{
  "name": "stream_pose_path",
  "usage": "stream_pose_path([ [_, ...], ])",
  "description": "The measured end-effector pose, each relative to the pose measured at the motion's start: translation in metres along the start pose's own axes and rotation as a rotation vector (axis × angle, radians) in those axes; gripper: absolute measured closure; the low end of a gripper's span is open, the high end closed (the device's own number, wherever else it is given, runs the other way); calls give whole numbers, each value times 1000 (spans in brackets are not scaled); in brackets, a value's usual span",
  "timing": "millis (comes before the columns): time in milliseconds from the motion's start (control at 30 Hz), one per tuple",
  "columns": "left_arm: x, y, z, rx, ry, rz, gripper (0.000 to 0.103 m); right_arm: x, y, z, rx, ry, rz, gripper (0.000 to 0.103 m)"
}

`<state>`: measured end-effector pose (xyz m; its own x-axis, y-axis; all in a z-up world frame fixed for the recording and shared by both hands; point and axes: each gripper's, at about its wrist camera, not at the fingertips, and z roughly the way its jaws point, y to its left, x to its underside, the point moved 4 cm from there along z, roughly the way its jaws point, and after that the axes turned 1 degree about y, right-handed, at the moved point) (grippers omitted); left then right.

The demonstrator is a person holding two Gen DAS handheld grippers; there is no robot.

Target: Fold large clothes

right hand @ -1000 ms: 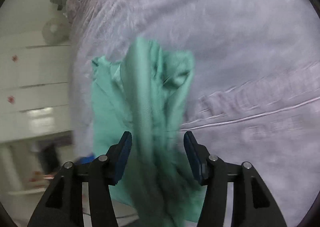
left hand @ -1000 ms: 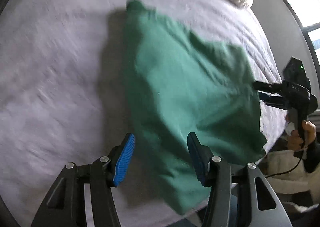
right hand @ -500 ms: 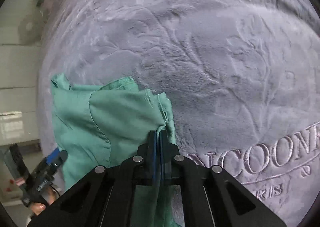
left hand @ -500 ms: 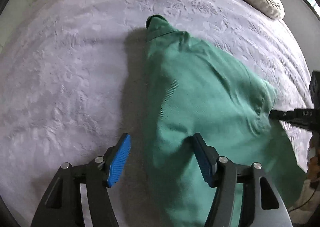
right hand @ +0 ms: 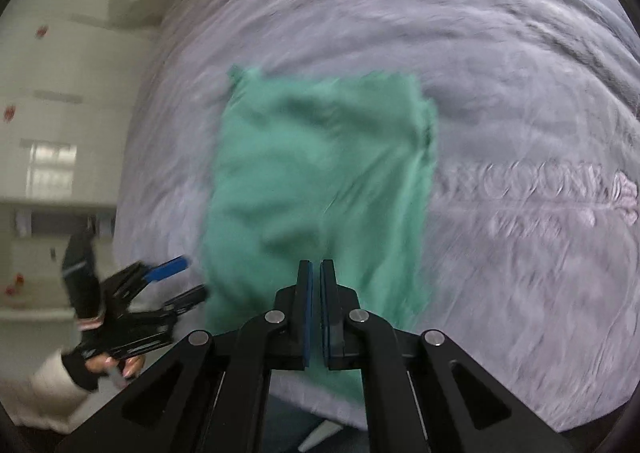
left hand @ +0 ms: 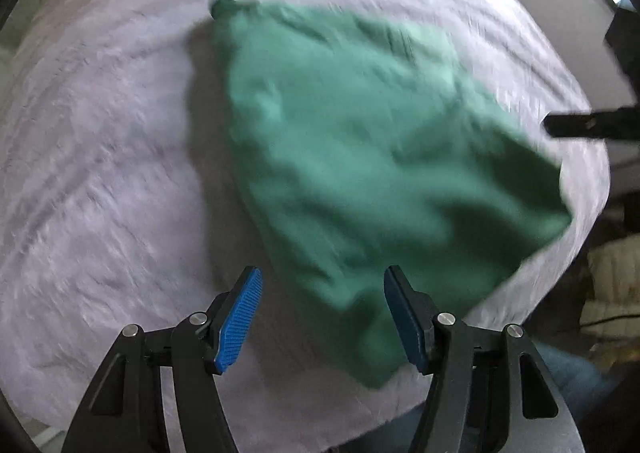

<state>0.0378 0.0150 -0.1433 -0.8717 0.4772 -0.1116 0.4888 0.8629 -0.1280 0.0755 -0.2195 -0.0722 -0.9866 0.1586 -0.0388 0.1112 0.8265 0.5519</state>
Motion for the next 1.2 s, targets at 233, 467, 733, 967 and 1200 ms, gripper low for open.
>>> stream_pose_path([
  [233, 26, 5, 22, -20, -4, -48, 27, 44, -24, 29, 143, 115, 30, 99],
  [467, 30, 11, 26, -9, -6, -80, 19, 67, -60, 59, 181, 160, 82, 103],
  [733, 29, 14, 26, -1, 17, -120, 19, 68, -88, 50, 137, 153, 175, 103],
  [967, 26, 13, 24, -20, 32, -123, 19, 53, -52, 78, 186, 165, 157, 103],
  [1200, 21, 17, 24, -65, 65, -150, 2, 32, -14, 60, 70, 103, 108, 100],
])
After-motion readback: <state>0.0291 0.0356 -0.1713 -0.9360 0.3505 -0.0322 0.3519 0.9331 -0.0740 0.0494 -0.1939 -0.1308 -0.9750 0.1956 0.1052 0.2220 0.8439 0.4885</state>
